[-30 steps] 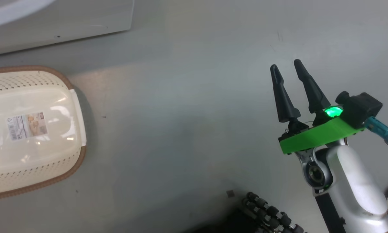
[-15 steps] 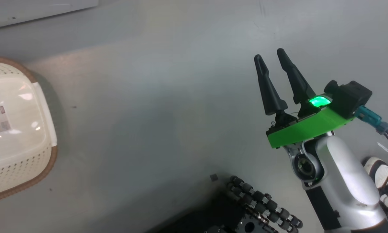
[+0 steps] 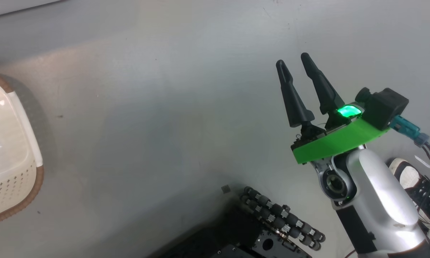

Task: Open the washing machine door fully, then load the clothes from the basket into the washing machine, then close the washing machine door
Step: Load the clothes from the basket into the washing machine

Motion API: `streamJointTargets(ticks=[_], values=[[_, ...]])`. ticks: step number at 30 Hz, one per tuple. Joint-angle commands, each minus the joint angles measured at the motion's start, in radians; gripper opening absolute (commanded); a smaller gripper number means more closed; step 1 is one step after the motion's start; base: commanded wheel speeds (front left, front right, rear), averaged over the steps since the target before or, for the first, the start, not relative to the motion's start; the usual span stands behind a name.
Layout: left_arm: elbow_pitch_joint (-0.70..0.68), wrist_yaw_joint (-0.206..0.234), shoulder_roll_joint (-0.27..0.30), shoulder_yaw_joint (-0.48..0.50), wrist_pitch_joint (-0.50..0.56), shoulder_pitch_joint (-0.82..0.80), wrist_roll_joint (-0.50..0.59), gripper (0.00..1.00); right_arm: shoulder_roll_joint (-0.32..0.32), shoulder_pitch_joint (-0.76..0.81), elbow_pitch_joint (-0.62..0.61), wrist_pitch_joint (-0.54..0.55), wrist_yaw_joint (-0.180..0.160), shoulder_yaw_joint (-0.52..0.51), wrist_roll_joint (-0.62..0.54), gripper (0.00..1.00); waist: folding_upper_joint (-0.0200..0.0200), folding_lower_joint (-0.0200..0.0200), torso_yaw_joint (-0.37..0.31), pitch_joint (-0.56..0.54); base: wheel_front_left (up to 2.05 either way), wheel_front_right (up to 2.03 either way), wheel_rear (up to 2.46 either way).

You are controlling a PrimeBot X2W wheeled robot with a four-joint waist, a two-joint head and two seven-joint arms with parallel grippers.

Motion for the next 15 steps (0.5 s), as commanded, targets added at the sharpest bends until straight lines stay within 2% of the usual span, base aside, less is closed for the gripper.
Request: streamJointTargets(ticks=[1, 6, 7, 8, 9, 15], values=[[-0.026, 0.006, 0.029, 0.0, -0.007, -0.035, 0.009, 0.0, -0.005, 0.014, -0.028, -0.007, 0.0, 0.006, 0.005, 1.0, 0.0, 0.0, 0.001, 0.002, 0.0, 0.0, 0.0], [0.018, 0.004, 0.015, -0.019, -0.036, -0.055, 0.013, 0.0, -0.005, 0.015, -0.026, -0.007, 0.0, -0.002, -0.002, 1.0, 0.0, 0.0, 0.004, 0.007, 0.0, 0.0, 0.0], [0.025, 0.003, 0.013, -0.022, -0.043, -0.059, 0.013, 0.15, -0.005, 0.015, -0.025, -0.007, 0.0, -0.003, -0.001, 1.0, 0.0, 0.0, 0.005, 0.007, 0.0, 0.0, 0.0], [0.03, 0.002, 0.011, -0.026, -0.052, -0.063, 0.013, 0.8, -0.005, 0.014, -0.024, -0.007, 0.0, -0.004, -0.001, 1.0, 0.0, 0.0, 0.005, 0.007, 0.0, 0.0, 0.0], [0.035, 0.001, 0.009, -0.028, -0.063, -0.065, 0.012, 1.0, -0.005, 0.012, -0.022, -0.007, 0.0, -0.003, -0.002, 1.0, 0.0, 0.0, 0.006, 0.005, 0.0, 0.0, 0.0], [0.071, -0.004, -0.013, -0.061, -0.109, -0.047, 0.009, 1.0, -0.005, 0.005, -0.021, -0.007, 0.0, -0.007, -0.014, 1.0, 0.0, 0.0, 0.029, -0.017, 0.0, 0.0, 0.0]])
